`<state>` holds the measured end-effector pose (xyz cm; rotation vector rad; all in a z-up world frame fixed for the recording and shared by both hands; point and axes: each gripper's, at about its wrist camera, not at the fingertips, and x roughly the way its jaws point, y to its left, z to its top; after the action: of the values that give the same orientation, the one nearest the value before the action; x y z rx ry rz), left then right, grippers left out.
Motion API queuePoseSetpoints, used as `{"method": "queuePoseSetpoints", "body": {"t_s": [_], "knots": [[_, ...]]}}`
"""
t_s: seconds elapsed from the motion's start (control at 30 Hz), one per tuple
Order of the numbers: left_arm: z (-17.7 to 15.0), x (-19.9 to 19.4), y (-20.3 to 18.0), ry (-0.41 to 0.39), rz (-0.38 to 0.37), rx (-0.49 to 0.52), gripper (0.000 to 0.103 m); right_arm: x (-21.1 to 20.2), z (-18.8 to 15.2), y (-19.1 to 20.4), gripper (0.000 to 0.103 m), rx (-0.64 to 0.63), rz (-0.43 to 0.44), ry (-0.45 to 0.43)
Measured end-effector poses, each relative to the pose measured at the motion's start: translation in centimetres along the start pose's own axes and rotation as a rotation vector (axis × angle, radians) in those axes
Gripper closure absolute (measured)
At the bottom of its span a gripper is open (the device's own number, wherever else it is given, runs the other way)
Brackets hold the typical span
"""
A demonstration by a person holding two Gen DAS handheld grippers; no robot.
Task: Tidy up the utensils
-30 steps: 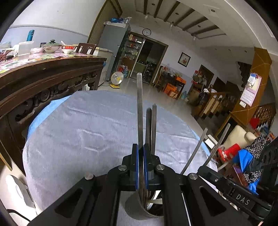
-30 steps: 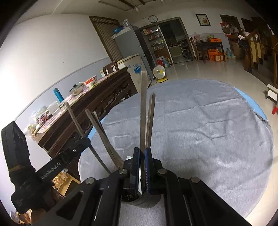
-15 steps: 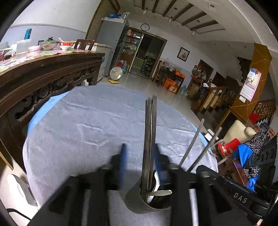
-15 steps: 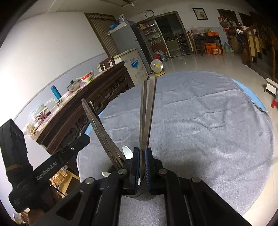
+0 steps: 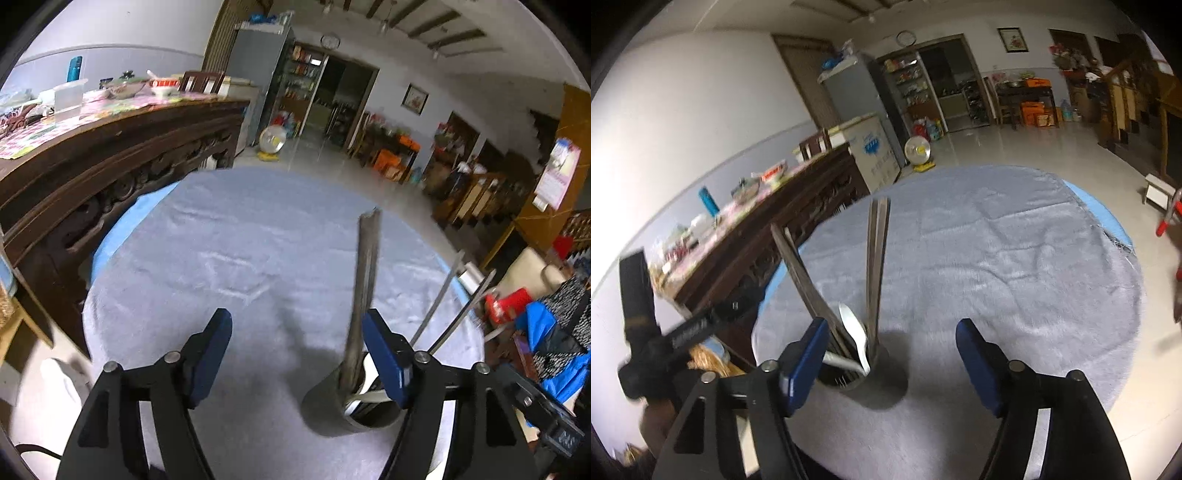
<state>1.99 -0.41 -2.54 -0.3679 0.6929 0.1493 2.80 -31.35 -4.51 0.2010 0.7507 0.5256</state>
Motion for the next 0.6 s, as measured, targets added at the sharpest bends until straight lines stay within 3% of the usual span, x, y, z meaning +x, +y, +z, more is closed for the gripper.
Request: {"method": "queuePoseSetpoints", "body": {"t_s": [0.2, 0.3, 0.5, 0.6], "knots": [[-1.1, 1.1, -0.3, 0.093, 0.061, 0.057, 0.028, 0.1, -1.5, -0.2, 0.014, -0.006, -0.014, 0.043], [-1.5, 1.0, -0.5, 0.116, 0.064, 0.083, 0.028, 0.1, -1.9, 0.1, 0.0, -0.018, -0.022, 0.055], [-1.8, 0.3, -0.9, 0.12, 0.08, 0.113, 0.027, 0.0, -2.1, 1.6, 0.0, -0.088, -0.022, 0.075], [-1.8, -0.1, -1.1, 0.109, 0.094, 0.124, 0.02, -0.1, -2.2, 2.1, 0.0, -0.104, -0.025, 0.079]]}}
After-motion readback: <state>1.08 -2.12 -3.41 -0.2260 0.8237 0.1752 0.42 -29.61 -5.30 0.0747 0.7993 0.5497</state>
